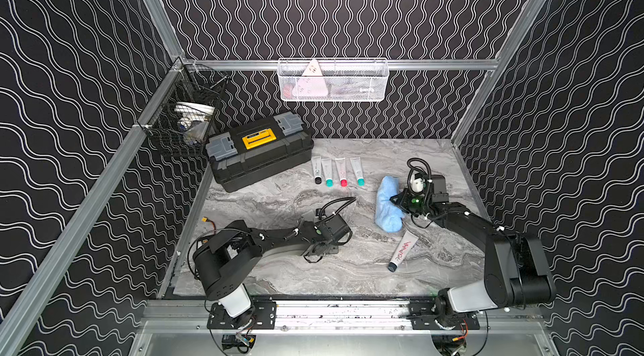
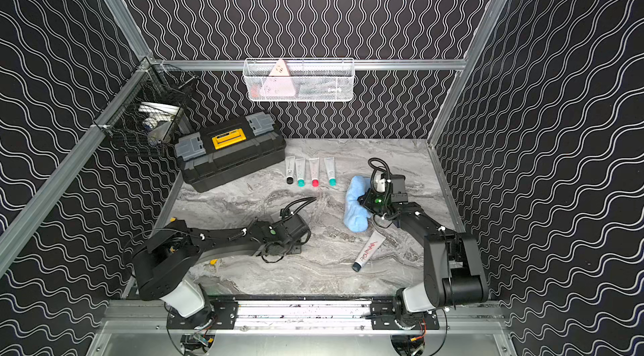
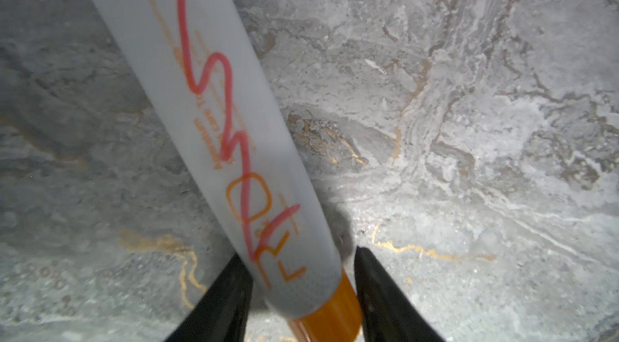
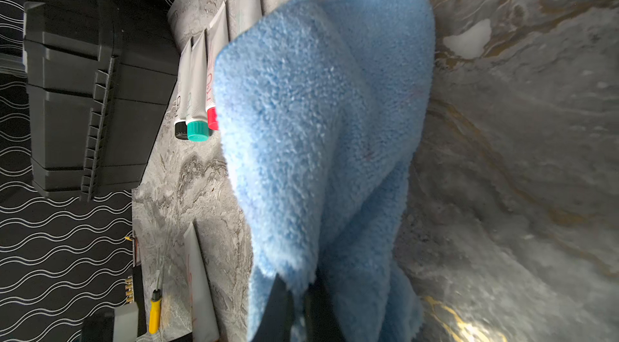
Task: Wipe the surface of the toothpaste tube
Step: Move the toothpaste to the center of the board.
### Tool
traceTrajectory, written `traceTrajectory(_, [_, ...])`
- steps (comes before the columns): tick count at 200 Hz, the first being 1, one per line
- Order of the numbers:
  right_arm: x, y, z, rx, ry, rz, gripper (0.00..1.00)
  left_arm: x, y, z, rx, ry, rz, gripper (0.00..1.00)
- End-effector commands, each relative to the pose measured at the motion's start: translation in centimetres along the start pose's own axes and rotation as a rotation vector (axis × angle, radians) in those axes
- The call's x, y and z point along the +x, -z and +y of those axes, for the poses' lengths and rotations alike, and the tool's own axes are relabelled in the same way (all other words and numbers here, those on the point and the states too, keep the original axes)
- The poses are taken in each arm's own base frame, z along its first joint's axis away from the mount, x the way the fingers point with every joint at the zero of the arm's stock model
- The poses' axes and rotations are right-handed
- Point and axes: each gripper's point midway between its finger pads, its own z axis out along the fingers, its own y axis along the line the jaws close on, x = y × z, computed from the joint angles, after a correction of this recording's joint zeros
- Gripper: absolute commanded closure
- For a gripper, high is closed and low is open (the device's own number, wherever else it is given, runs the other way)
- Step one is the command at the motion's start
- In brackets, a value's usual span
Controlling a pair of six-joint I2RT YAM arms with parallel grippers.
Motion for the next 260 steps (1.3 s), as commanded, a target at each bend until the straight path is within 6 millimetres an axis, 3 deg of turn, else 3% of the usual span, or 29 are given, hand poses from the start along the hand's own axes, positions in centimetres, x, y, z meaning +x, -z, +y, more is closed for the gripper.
traceTrajectory(1, [-0.2,0.2,0.1,0.004,0.005,-0.012,1.00,-0.2,0.3,0.6,-0.018,0.041,-0.026,0.51])
traceTrajectory(96, [-0.3,0.3,0.0,0.014,0.011,-0.016,1.00,-0.4,0.9,-0.8,-0.008,-0.071,-0.038,0.70])
traceTrajectory(154, [-0.8,1.0,0.0,0.041,0.028,-0.038,1.00,-0.6,-0.9,-6.1,0.117,-0.430,-0.007,0.75])
traceTrajectory(194, [-1.0,1.2,-0.3,0.067,0.035,-0.043,1.00,-0.3,-1.1,-9.1,0.226,-0.678,0.005,0.73])
traceTrajectory(236, [-1.0,1.0,-0.2,0.064,0.045,-0.038,1.00,-0.1,-1.6,-10.1,0.289,-0.832,-0.001,0.70])
traceTrajectory(260, [-1.0,0.8,-0.4,0.067,0.042,-0.033,1.00,-0.7,-1.4,-10.2,0.311,-0.846,-0.026,0.60])
